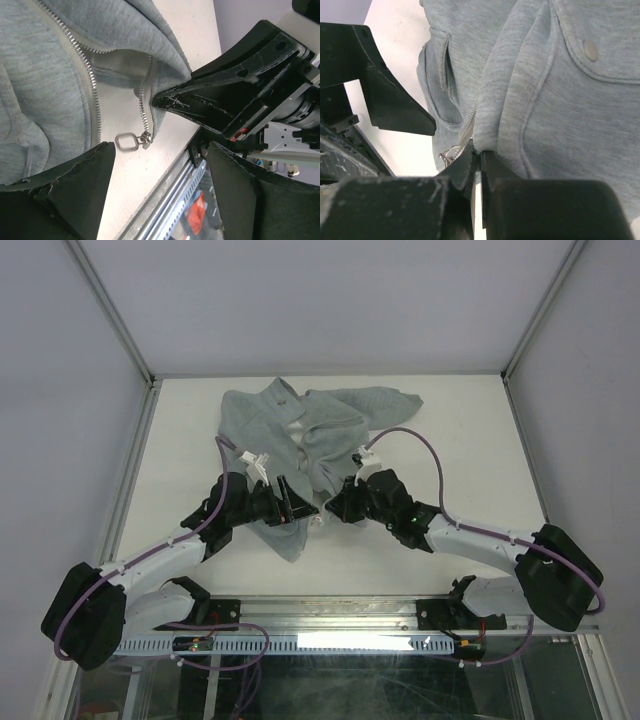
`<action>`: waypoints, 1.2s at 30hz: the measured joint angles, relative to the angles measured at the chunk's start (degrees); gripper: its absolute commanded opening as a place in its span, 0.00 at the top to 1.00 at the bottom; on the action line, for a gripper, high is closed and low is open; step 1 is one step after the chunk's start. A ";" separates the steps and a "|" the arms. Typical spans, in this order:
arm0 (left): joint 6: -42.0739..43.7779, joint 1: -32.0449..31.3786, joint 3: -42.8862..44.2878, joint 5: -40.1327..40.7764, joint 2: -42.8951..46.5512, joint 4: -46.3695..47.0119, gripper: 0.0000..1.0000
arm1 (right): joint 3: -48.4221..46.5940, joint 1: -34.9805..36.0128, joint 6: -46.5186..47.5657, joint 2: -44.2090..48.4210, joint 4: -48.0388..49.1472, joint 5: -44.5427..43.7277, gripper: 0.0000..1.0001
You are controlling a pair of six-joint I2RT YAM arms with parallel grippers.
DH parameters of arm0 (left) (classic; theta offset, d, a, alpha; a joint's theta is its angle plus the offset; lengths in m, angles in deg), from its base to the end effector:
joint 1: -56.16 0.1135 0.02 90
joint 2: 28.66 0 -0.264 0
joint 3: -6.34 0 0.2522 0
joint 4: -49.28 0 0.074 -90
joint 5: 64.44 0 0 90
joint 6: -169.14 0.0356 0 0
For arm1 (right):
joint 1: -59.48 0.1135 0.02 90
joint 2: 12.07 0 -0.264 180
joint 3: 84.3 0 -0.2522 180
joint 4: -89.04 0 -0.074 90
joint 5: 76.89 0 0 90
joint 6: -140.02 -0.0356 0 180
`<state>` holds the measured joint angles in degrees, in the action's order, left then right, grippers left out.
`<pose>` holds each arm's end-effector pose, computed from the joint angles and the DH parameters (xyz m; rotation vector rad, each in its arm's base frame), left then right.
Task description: Zip up the jacket
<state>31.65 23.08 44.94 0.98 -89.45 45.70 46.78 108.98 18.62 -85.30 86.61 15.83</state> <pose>0.1767 -0.1327 0.2024 0.0227 2.2398 -1.2695 0.1750 0.2076 0.2132 -0.3723 2.1357 0.9054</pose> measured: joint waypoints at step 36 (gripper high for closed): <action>-0.09 -9.57 -2.49 7.21 4.90 2.93 0.70 | 4.72 -2.29 -3.72 2.36 9.64 -4.24 1.00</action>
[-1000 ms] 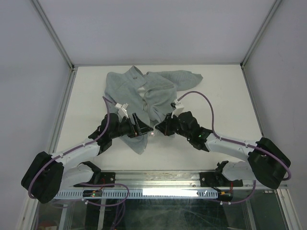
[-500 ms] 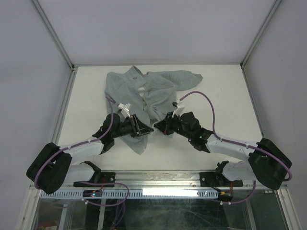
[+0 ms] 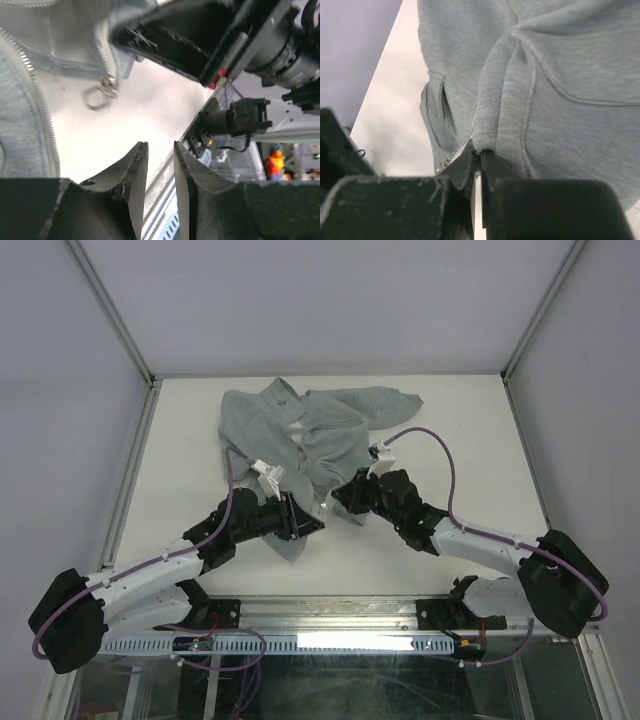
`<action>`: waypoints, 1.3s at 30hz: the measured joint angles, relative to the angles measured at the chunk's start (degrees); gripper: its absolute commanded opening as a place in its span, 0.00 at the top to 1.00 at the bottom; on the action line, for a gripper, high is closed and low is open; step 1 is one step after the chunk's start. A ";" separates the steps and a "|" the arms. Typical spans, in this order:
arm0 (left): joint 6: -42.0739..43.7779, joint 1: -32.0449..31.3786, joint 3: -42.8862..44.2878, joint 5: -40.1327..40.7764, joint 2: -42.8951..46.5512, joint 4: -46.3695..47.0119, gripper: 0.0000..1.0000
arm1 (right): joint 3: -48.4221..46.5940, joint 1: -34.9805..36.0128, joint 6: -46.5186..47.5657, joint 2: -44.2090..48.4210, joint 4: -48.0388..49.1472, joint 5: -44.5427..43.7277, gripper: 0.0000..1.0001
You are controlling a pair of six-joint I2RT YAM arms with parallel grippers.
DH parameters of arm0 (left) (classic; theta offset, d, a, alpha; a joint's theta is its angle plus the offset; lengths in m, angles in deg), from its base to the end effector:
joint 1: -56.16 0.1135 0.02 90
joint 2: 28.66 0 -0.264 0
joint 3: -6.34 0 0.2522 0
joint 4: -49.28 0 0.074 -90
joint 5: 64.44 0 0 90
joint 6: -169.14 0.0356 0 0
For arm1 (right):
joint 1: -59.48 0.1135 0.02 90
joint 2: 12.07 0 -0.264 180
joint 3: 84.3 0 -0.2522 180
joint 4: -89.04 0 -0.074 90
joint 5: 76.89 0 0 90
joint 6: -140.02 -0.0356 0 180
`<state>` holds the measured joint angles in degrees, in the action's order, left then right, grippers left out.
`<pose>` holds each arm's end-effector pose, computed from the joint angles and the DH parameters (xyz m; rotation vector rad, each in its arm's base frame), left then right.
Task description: Zip up the jacket
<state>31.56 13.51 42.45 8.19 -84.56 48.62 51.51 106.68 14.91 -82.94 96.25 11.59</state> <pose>0.1476 -0.1504 0.2090 0.1350 2.1525 -1.2863 0.1788 0.1917 0.2132 -0.1945 2.0169 0.9226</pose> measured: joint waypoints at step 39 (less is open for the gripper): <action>13.33 3.65 11.21 -4.85 -16.33 0.52 0.86 | 1.31 -4.07 6.82 1.60 9.60 8.94 1.00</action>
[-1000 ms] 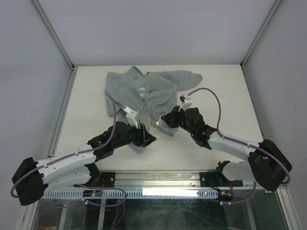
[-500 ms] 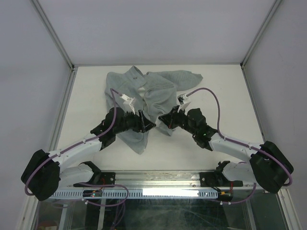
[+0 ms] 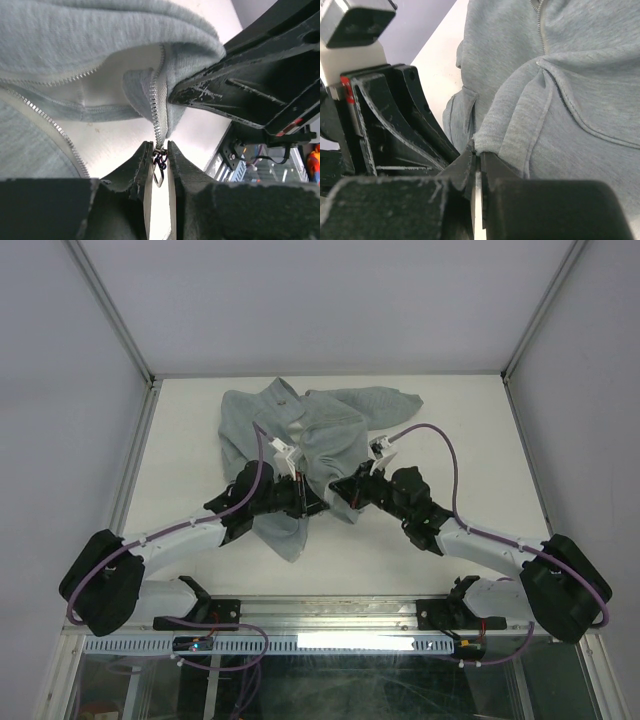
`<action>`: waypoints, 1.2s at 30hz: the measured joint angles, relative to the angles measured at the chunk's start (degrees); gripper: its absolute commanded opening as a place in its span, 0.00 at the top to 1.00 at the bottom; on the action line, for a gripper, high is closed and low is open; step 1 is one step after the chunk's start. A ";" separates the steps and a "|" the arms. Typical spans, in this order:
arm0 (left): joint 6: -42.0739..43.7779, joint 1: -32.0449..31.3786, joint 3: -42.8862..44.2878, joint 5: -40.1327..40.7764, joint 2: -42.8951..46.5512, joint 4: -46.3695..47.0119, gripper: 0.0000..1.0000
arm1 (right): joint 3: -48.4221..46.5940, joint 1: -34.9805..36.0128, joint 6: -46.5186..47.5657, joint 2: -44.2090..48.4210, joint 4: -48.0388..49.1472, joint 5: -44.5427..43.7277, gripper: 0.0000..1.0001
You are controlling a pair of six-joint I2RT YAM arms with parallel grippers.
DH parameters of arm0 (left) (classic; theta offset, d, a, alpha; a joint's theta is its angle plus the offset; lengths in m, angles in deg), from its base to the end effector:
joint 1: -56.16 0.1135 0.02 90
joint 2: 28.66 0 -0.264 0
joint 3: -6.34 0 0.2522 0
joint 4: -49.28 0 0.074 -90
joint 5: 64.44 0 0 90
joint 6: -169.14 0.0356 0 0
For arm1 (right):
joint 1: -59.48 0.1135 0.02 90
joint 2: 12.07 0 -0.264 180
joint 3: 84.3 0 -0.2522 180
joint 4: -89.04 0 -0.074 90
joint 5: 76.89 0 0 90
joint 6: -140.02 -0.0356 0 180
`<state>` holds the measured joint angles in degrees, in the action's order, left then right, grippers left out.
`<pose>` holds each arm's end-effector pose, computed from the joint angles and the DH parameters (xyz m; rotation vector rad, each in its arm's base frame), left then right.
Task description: Zip up the jacket
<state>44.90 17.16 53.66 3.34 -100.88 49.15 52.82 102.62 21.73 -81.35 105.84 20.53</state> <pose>0.1975 -0.1773 0.2135 0.3611 2.1560 -1.1657 0.1868 0.1813 0.2301 -0.3392 1.8195 1.0089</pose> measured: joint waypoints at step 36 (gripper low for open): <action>0.72 2.03 7.69 1.84 1.29 -10.95 0.50 | 2.51 -1.38 2.36 0.48 1.38 4.11 1.00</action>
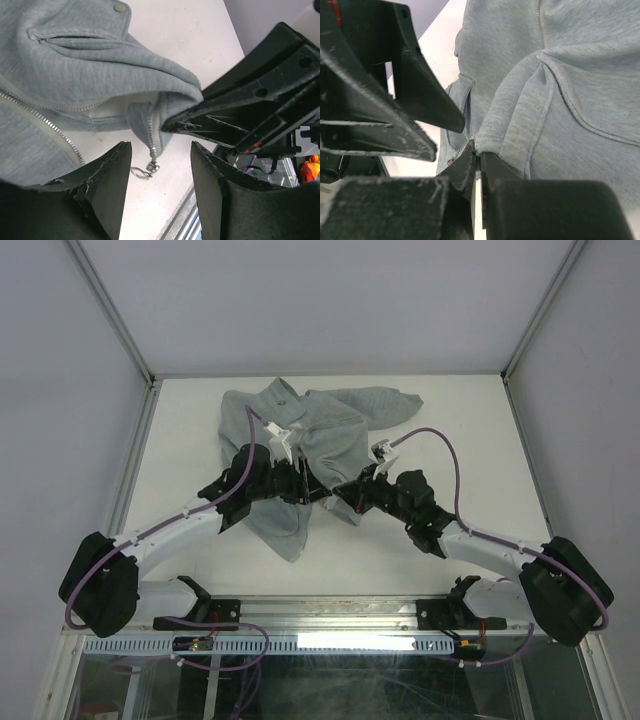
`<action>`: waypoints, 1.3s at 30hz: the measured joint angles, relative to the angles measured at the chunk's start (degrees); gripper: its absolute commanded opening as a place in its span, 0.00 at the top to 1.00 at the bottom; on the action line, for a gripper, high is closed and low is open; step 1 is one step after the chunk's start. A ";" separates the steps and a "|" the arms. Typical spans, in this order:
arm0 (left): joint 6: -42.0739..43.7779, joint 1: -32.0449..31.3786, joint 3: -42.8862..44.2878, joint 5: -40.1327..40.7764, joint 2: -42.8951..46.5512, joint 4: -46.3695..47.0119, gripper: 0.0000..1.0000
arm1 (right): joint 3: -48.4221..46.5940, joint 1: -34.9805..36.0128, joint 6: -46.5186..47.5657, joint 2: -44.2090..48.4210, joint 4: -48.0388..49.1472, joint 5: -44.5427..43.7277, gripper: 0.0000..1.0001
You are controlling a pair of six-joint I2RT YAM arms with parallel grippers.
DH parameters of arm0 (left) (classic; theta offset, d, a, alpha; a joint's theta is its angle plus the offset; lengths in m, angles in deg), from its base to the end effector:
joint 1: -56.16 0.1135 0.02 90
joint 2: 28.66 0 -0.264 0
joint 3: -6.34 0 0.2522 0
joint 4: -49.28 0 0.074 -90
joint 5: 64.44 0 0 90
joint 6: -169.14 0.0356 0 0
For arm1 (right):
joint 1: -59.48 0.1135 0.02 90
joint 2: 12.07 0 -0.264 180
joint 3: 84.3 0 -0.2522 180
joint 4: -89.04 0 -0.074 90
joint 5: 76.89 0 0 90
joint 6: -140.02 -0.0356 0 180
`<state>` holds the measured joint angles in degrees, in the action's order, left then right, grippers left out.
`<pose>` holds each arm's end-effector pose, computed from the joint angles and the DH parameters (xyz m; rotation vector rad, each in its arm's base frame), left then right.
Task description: Zip up the jacket
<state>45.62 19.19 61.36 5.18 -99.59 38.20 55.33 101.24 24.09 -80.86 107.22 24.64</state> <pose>0.2098 -0.1735 0.2451 0.3073 2.1833 -1.0969 0.1843 0.1741 0.2202 -0.4109 1.8178 1.0199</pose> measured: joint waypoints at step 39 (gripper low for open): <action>-1.81 1.84 -6.64 -12.87 3.10 9.79 1.00 | 3.17 -5.35 -7.15 -2.51 11.89 19.54 0.59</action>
<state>43.80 21.02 54.71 -7.70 -96.49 47.99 58.50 95.88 16.94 -83.38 119.11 44.18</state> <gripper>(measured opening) 0.011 0.412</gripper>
